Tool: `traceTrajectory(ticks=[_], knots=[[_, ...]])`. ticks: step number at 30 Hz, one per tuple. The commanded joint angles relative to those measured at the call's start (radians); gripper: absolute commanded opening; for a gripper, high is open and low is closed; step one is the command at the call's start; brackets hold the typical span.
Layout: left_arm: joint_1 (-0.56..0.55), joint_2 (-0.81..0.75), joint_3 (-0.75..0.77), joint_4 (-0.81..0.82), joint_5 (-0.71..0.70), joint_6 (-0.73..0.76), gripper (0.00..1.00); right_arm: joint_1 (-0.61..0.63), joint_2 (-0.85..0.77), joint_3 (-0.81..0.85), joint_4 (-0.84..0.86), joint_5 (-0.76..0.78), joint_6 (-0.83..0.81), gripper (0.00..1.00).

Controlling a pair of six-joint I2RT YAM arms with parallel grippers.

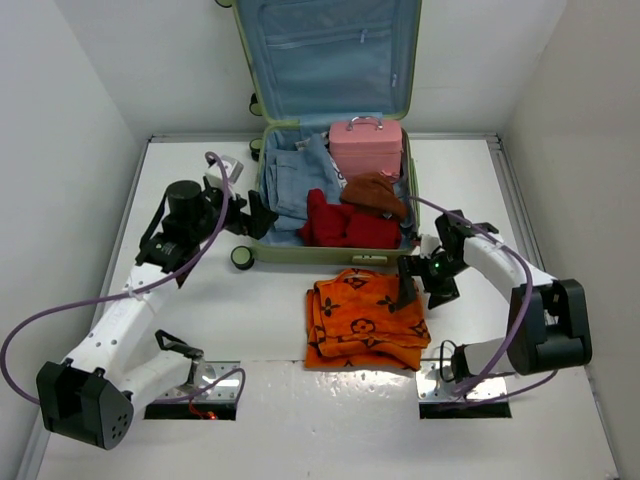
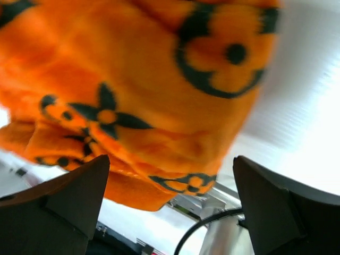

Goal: Pack the luggage

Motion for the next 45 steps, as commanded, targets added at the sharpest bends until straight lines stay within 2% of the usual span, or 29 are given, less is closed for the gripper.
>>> traceTrajectory(ticks=[1, 6, 10, 13, 17, 20, 21, 23, 24, 25, 26, 27, 29, 33, 35, 36, 37, 41, 45], knots=[[0.012, -0.013, 0.04, 0.06, -0.025, -0.02, 1.0, 0.048, 0.028, -0.003, 0.052, 0.171, 0.167, 0.99], [0.021, -0.013, 0.03, 0.07, -0.045, -0.03, 1.0, 0.148, 0.022, -0.034, 0.095, 0.312, 0.265, 0.99], [0.021, -0.022, 0.03, 0.08, -0.045, -0.03, 1.0, 0.183, -0.081, -0.133, 0.203, 0.35, 0.406, 0.99], [0.03, -0.022, 0.049, 0.08, -0.045, -0.021, 1.0, 0.185, -0.15, -0.271, 0.317, 0.298, 0.46, 0.99], [0.04, -0.013, 0.069, 0.07, -0.045, -0.012, 1.0, 0.185, -0.21, -0.376, 0.466, 0.18, 0.416, 0.99], [0.04, -0.003, 0.092, 0.059, -0.054, -0.012, 1.0, 0.197, -0.225, -0.442, 0.55, 0.163, 0.403, 0.99], [0.049, -0.003, 0.092, 0.059, -0.054, -0.012, 1.0, 0.195, -0.218, -0.451, 0.558, 0.165, 0.409, 0.94], [0.049, 0.007, 0.104, 0.059, -0.054, -0.012, 1.0, 0.192, -0.195, -0.439, 0.547, 0.163, 0.397, 0.76], [0.049, 0.007, 0.104, 0.059, -0.054, -0.012, 1.0, 0.191, -0.19, -0.424, 0.532, 0.16, 0.388, 0.53], [0.049, 0.007, 0.104, 0.059, -0.054, -0.012, 1.0, 0.192, -0.198, -0.423, 0.529, 0.159, 0.379, 0.38], [0.049, 0.007, 0.104, 0.059, -0.065, -0.012, 1.0, 0.189, -0.217, -0.422, 0.527, 0.131, 0.373, 0.1], [0.049, 0.007, 0.104, 0.068, -0.065, -0.012, 1.0, 0.191, -0.243, -0.42, 0.523, 0.128, 0.364, 0.03], [0.049, 0.007, 0.104, 0.068, -0.065, -0.012, 1.0, 0.189, -0.277, -0.4, 0.474, 0.076, 0.333, 0.0], [0.049, 0.007, 0.086, 0.068, -0.076, -0.012, 1.0, 0.192, -0.514, -0.338, 0.429, -0.077, 0.194, 0.0], [0.049, -0.003, 0.086, 0.068, -0.076, -0.012, 1.0, 0.212, -0.596, -0.289, 0.44, -0.11, 0.077, 0.0], [0.049, -0.003, 0.075, 0.068, -0.086, -0.003, 1.0, 0.261, -0.602, -0.247, 0.44, -0.13, 0.048, 0.0], [0.049, -0.003, 0.075, 0.068, -0.086, -0.003, 1.0, 0.273, -0.578, -0.221, 0.437, -0.136, -0.041, 0.0], [0.04, 0.008, 0.064, 0.088, -0.086, -0.003, 1.0, 0.336, -0.416, -0.007, 0.444, -0.185, -0.159, 0.0], [0.029, 0.017, 0.075, 0.097, -0.111, 0.006, 1.0, 0.382, -0.265, 0.129, 0.507, -0.229, -0.279, 0.0]])
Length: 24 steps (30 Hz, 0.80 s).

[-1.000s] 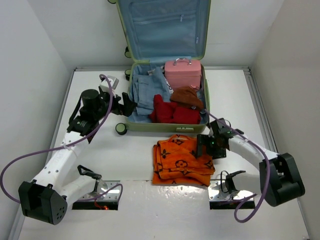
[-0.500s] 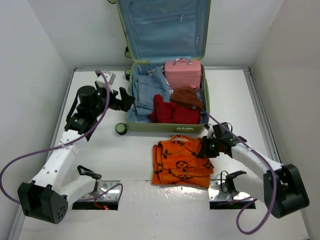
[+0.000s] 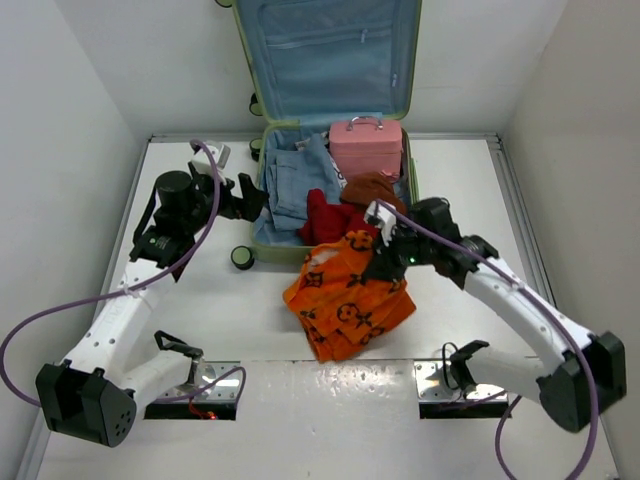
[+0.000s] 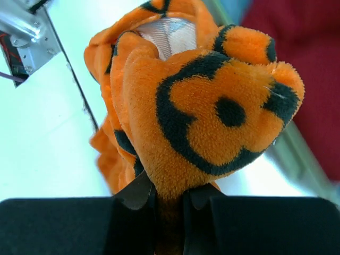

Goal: Pack the luggage

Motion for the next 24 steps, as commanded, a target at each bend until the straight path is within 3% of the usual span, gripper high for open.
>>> traceTrajectory(ticks=[1, 4, 8, 10, 15, 19, 24], knots=[[-0.015, 0.006, 0.018, 0.046, -0.036, 0.013, 1.0, 0.049, 0.079, 0.123, 0.103, -0.108, -0.18, 0.0], [-0.015, 0.006, 0.018, 0.046, -0.048, 0.036, 1.0, 0.067, 0.183, 0.277, 0.12, -0.151, -0.233, 0.0], [-0.015, 0.006, 0.027, 0.056, -0.08, 0.045, 1.0, 0.054, 0.339, 0.391, 0.272, -0.145, -0.204, 0.0], [-0.015, 0.006, 0.027, 0.056, -0.08, 0.045, 1.0, 0.013, 0.42, 0.489, 0.335, -0.082, -0.126, 0.0], [-0.015, 0.025, 0.027, 0.065, -0.08, 0.045, 1.0, -0.162, 0.693, 0.692, 0.476, 0.021, 0.35, 0.0], [-0.015, 0.035, 0.027, 0.076, -0.09, 0.045, 1.0, -0.277, 0.832, 0.778, 0.498, 0.081, 0.486, 0.0], [-0.015, 0.068, 0.036, 0.085, -0.099, 0.055, 1.0, -0.34, 0.884, 0.769, 0.418, 0.202, 0.471, 0.0]])
